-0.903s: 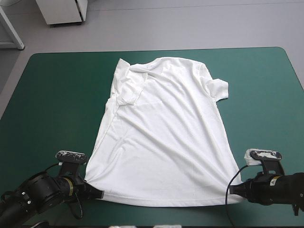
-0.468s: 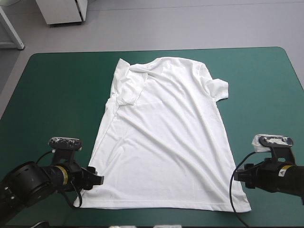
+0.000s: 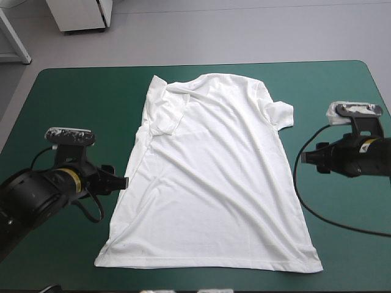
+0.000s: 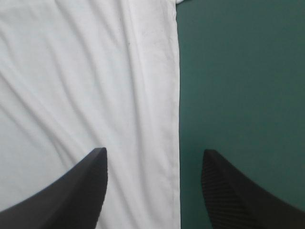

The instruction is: Fold the cloth

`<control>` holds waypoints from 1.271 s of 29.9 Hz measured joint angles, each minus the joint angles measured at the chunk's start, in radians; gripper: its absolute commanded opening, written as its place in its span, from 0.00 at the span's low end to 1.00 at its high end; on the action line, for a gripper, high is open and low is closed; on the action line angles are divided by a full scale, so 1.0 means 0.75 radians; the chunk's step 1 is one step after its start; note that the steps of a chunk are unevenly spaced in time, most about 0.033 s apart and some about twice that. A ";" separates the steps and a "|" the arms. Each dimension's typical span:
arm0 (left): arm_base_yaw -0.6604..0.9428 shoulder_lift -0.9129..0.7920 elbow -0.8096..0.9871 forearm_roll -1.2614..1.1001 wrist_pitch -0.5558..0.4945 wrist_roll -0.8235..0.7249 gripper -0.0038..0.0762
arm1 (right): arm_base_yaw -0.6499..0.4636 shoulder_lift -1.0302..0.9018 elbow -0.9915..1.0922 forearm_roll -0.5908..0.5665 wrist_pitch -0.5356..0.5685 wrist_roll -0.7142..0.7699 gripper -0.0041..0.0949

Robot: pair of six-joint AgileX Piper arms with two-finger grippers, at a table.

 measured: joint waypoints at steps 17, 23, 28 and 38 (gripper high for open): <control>0.488 0.223 -0.174 -0.307 -0.004 0.415 0.57 | 0.000 0.087 -0.089 0.028 -0.002 -0.023 0.57; 0.488 0.133 0.021 -0.466 -0.006 0.429 0.57 | 0.000 -0.043 0.170 0.075 -0.001 0.011 0.57; 0.488 0.028 0.321 -0.544 -0.006 0.406 0.57 | 0.000 -0.137 0.328 0.092 -0.001 0.028 0.57; 0.488 -0.099 0.738 -0.638 -0.016 0.404 0.52 | 0.000 -0.173 0.565 0.114 -0.007 0.032 0.55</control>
